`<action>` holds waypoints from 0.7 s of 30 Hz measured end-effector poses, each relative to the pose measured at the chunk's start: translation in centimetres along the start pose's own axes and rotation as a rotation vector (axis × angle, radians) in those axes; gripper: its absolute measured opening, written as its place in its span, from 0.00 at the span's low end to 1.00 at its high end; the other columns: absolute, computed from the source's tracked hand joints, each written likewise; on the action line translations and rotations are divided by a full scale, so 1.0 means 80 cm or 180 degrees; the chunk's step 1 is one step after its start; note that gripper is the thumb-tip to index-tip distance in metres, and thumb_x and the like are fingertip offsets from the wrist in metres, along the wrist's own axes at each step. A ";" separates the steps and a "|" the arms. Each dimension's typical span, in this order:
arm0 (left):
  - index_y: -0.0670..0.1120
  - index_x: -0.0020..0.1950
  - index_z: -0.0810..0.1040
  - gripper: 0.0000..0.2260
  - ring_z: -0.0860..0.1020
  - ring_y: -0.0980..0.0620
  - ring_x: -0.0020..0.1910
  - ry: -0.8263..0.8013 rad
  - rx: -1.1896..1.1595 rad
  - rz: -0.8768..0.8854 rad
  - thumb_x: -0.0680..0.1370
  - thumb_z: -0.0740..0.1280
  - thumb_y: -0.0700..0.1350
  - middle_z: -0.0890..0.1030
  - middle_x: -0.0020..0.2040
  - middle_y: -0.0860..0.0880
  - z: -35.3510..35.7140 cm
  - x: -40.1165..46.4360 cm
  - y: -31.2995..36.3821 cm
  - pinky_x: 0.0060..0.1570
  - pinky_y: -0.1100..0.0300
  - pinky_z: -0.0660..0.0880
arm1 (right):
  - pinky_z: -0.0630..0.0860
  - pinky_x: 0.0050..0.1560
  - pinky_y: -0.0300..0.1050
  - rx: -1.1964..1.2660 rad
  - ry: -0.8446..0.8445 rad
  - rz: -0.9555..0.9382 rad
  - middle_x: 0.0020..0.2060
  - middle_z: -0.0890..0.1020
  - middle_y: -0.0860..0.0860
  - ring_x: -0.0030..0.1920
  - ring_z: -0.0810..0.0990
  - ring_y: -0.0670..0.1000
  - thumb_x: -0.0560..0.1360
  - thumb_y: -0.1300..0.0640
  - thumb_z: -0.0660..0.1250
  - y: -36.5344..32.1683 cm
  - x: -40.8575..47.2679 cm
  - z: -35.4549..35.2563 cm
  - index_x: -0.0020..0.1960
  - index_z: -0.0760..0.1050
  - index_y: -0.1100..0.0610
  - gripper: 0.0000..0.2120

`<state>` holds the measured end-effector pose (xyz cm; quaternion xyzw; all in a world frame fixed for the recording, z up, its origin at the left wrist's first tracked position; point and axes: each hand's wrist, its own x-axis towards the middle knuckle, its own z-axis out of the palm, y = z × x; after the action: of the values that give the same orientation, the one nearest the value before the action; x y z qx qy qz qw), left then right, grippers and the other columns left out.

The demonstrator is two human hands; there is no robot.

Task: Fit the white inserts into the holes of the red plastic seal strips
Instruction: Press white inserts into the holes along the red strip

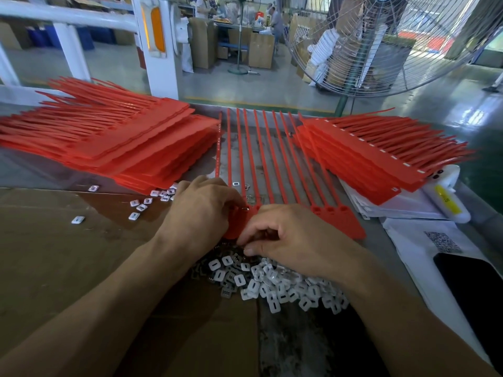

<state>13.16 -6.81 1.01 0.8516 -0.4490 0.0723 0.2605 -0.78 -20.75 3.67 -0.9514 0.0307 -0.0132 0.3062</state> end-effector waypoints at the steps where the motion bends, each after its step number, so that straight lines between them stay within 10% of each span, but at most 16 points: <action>1: 0.58 0.57 0.84 0.17 0.73 0.53 0.60 -0.0017 -0.0010 -0.0007 0.80 0.64 0.38 0.81 0.57 0.57 0.000 0.000 0.000 0.63 0.52 0.63 | 0.76 0.51 0.34 -0.0083 -0.0014 -0.0026 0.47 0.80 0.37 0.48 0.80 0.37 0.76 0.52 0.76 -0.001 0.001 0.001 0.54 0.85 0.44 0.07; 21: 0.56 0.55 0.84 0.15 0.74 0.51 0.59 -0.0032 -0.0169 -0.0017 0.79 0.65 0.39 0.81 0.54 0.56 -0.002 -0.001 0.001 0.62 0.50 0.65 | 0.79 0.48 0.38 -0.0656 0.0016 -0.0227 0.45 0.79 0.38 0.46 0.78 0.38 0.77 0.52 0.72 -0.008 0.003 0.013 0.48 0.79 0.44 0.03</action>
<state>13.10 -6.70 1.16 0.8460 -0.4498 0.0554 0.2810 -0.50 -19.67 3.19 -0.9783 -0.0012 -0.0232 0.2060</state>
